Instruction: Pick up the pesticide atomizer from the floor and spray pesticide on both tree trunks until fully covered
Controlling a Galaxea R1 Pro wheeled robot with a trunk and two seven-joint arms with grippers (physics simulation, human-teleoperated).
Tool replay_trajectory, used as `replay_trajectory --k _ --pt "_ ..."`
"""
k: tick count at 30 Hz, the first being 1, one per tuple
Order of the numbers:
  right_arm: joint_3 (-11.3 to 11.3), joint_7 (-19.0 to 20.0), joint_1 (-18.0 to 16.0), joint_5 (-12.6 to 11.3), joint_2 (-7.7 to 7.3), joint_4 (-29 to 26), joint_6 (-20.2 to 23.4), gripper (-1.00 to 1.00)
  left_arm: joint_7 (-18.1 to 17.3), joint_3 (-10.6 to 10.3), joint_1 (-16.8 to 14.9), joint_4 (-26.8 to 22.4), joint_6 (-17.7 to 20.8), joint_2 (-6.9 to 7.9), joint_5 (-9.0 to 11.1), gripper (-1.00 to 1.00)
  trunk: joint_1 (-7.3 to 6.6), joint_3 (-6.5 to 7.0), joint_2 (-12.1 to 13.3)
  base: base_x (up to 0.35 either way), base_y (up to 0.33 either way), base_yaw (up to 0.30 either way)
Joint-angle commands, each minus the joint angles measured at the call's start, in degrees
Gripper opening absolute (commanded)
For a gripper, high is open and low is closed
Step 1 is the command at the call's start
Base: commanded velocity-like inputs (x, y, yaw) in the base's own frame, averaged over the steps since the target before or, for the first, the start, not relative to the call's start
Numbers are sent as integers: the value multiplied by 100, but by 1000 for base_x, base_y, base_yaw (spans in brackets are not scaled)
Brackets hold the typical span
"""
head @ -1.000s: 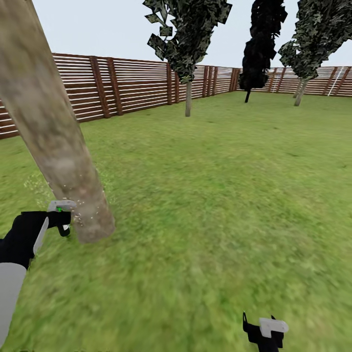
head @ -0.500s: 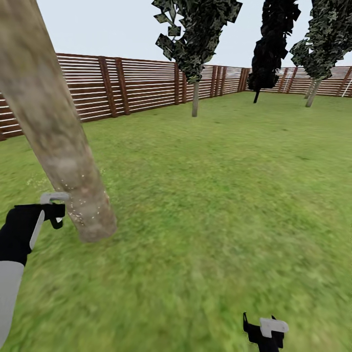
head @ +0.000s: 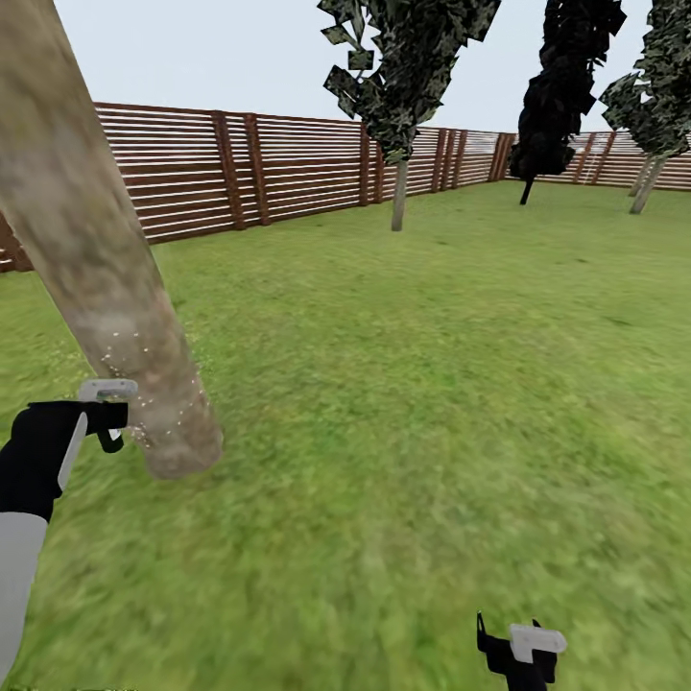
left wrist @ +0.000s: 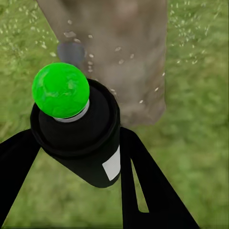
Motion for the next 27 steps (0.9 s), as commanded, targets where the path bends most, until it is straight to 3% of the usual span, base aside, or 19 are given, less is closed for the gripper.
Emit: replay_trajectory --k 1,14,21,22,25,27 --pt "-2 0 0 0 0 0 0 100 0 -3 0 0 2 0 -4 -100 0 0 0 158 -254 277" --pt "-3 0 0 0 -7 0 0 100 34 -7 1 125 -2 -11 5 -100 0 0 0 155 -253 53" --pt "4 0 0 6 25 0 0 100 78 -11 14 443 -10 -13 3 -100 0 0 0 152 -254 242" --pt "4 0 -1 7 25 0 0 100 309 9 17 643 -29 2 11 -100 0 0 0 150 -253 166" --pt "4 0 0 9 18 0 0 100 365 240 19 1197 -100 121 -2 -100 0 0 0 150 -253 38" --pt "4 0 0 6 18 0 0 100 368 288 19 1255 -107 216 0 -100 0 0 0 149 -253 3"
